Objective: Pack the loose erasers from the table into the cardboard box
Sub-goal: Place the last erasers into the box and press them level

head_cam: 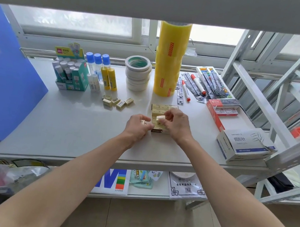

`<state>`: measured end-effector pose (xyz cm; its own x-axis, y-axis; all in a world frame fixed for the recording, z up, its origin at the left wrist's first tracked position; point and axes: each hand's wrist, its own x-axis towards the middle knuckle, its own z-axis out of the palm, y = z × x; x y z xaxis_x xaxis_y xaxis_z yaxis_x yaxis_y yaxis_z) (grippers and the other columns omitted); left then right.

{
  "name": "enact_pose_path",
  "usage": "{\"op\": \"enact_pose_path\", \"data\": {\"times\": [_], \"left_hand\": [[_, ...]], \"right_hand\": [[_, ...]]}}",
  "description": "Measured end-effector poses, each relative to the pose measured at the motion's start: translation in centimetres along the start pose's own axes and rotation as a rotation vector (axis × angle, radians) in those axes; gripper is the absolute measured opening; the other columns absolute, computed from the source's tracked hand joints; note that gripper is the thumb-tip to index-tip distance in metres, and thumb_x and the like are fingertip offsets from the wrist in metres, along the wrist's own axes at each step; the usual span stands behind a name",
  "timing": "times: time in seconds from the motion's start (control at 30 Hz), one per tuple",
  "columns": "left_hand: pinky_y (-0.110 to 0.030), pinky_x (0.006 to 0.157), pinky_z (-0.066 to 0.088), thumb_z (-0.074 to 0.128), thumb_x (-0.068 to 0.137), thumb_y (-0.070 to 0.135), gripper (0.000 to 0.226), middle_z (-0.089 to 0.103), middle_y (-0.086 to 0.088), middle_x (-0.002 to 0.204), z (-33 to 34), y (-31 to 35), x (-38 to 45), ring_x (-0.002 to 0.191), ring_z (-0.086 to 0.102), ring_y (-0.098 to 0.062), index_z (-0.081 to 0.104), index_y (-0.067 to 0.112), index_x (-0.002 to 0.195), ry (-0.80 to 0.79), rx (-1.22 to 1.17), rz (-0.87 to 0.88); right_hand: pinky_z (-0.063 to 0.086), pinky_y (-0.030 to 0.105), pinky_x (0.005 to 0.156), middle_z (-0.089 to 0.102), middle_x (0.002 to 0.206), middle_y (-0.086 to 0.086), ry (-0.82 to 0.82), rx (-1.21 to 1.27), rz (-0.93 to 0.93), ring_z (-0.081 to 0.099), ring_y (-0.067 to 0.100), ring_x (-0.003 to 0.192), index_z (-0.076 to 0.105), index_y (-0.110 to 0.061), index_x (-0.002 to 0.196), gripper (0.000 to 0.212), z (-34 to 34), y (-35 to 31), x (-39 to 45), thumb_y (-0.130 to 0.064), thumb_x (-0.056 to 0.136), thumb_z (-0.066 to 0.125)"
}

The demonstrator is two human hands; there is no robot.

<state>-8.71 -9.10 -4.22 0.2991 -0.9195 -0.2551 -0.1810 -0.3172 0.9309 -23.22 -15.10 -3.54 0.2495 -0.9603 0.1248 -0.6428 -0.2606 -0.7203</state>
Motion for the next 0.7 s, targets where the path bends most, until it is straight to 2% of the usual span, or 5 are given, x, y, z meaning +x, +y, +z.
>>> {"op": "enact_pose_path", "data": {"times": [0.2, 0.43, 0.7], "left_hand": [[-0.021, 0.047, 0.041, 0.072, 0.085, 0.015, 0.029, 0.060, -0.004, 0.071, 0.2, -0.3, 0.2, 0.053, 0.052, -0.012, 0.062, 0.011, 0.111, 0.003, 0.023, -0.004], [-0.022, 0.051, 0.042, 0.070, 0.086, 0.017, 0.027, 0.065, -0.011, 0.081, 0.2, -0.5, 0.3, 0.057, 0.053, -0.013, 0.061, 0.013, 0.111, -0.001, 0.036, -0.009], [-0.023, 0.054, 0.042, 0.069, 0.086, 0.018, 0.027, 0.066, -0.010, 0.084, 0.2, -0.7, 0.4, 0.056, 0.054, -0.012, 0.060, 0.013, 0.112, -0.006, 0.051, 0.005]], "right_hand": [[0.053, 0.041, 0.083, 0.062, 0.082, 0.004, -0.026, 0.001, 0.012, 0.063, 0.024, 0.083, 0.063, -0.009, 0.097, 0.026, 0.4, -0.7, 0.8, -0.022, 0.079, 0.076], [0.053, 0.040, 0.081, 0.065, 0.082, 0.006, -0.033, -0.017, 0.020, 0.064, 0.025, 0.081, 0.062, -0.010, 0.088, 0.018, 1.1, -1.1, 0.8, -0.020, 0.080, 0.075], [0.051, 0.034, 0.077, 0.066, 0.085, 0.008, 0.009, -0.041, 0.042, 0.060, 0.023, 0.081, 0.062, -0.009, 0.090, 0.016, 1.4, -1.5, 0.6, -0.021, 0.083, 0.071]]}}
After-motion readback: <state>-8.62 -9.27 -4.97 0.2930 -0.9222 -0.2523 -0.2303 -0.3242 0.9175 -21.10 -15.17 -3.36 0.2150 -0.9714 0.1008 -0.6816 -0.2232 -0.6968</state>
